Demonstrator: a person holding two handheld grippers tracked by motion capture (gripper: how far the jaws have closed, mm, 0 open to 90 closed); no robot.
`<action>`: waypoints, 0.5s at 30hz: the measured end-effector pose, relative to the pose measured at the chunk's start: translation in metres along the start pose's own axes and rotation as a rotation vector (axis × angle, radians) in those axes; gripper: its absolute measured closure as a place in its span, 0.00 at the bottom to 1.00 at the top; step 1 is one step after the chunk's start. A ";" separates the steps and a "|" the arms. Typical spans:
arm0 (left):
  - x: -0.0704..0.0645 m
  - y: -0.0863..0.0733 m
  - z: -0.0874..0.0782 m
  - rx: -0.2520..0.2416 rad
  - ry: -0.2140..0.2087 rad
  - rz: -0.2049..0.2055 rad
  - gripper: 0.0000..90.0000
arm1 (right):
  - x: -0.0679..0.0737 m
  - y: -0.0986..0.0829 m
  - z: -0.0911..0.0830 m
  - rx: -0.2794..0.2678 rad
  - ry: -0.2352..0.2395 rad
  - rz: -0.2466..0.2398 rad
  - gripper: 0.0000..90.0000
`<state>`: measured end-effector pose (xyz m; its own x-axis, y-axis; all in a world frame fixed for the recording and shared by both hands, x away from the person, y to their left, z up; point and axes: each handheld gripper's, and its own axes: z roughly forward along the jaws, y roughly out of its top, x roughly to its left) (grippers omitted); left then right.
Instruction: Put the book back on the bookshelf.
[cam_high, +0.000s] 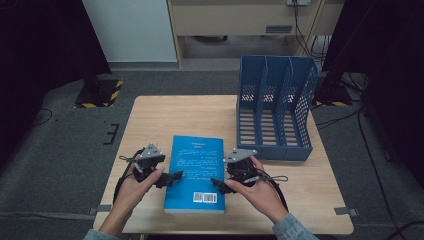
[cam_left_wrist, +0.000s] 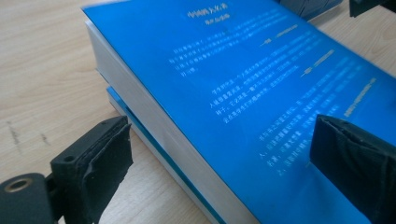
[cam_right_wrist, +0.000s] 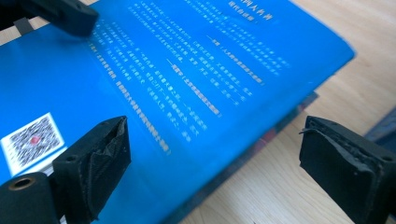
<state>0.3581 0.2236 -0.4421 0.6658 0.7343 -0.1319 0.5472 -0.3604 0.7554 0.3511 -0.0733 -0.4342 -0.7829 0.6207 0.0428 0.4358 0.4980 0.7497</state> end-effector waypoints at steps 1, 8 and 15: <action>0.001 -0.002 0.004 -0.008 -0.001 -0.013 0.05 | -0.001 0.001 0.008 0.007 0.010 0.013 0.10; 0.000 -0.005 0.013 -0.026 -0.044 -0.020 0.02 | -0.007 0.002 0.023 0.005 0.063 0.061 0.06; 0.001 -0.005 0.020 -0.034 -0.080 -0.059 0.00 | -0.013 0.001 0.031 -0.007 0.093 0.101 0.00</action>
<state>0.3661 0.2144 -0.4592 0.6722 0.7050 -0.2261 0.5697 -0.2974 0.7661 0.3754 -0.0616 -0.4544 -0.7732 0.6084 0.1791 0.5117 0.4316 0.7429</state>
